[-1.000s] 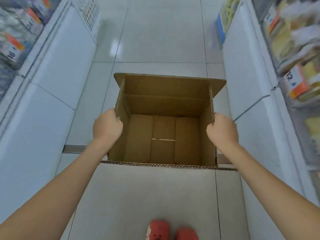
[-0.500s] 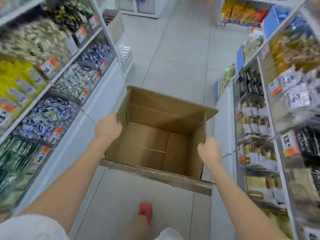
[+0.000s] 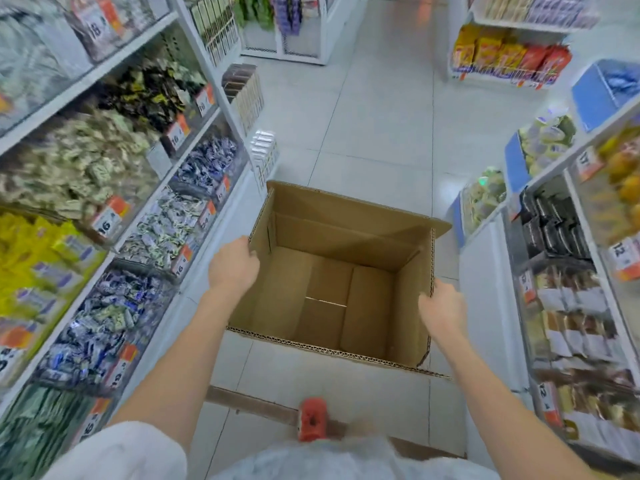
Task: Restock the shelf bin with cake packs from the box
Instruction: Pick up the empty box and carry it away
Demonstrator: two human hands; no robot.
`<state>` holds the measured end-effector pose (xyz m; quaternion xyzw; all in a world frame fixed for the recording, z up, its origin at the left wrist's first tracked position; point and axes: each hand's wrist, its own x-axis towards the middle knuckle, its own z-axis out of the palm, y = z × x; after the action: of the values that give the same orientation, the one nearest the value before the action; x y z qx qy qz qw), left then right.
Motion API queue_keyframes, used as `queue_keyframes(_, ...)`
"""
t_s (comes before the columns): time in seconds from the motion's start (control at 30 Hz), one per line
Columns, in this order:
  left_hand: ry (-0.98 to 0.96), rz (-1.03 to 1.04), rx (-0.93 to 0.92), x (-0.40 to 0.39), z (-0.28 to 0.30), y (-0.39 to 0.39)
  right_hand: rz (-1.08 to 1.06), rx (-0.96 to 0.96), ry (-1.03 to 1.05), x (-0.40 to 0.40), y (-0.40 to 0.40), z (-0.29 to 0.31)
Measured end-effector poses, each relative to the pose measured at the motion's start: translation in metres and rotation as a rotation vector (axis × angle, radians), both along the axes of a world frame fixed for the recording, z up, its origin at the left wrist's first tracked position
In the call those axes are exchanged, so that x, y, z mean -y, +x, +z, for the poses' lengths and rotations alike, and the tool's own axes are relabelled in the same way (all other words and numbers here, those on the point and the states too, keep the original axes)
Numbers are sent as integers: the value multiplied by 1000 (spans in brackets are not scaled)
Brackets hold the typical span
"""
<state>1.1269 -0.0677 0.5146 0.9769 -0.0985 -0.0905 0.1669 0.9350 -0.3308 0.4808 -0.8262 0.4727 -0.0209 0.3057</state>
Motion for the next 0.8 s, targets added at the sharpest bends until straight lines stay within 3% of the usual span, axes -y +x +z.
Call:
queue_keyframes(0.2,-10,13,20,53,-10,109,-17,16,-100,39,117,3)
queue_keyframes(0.8,-19,108,-10,262,-16,509,6,9,-99,258,544,19)
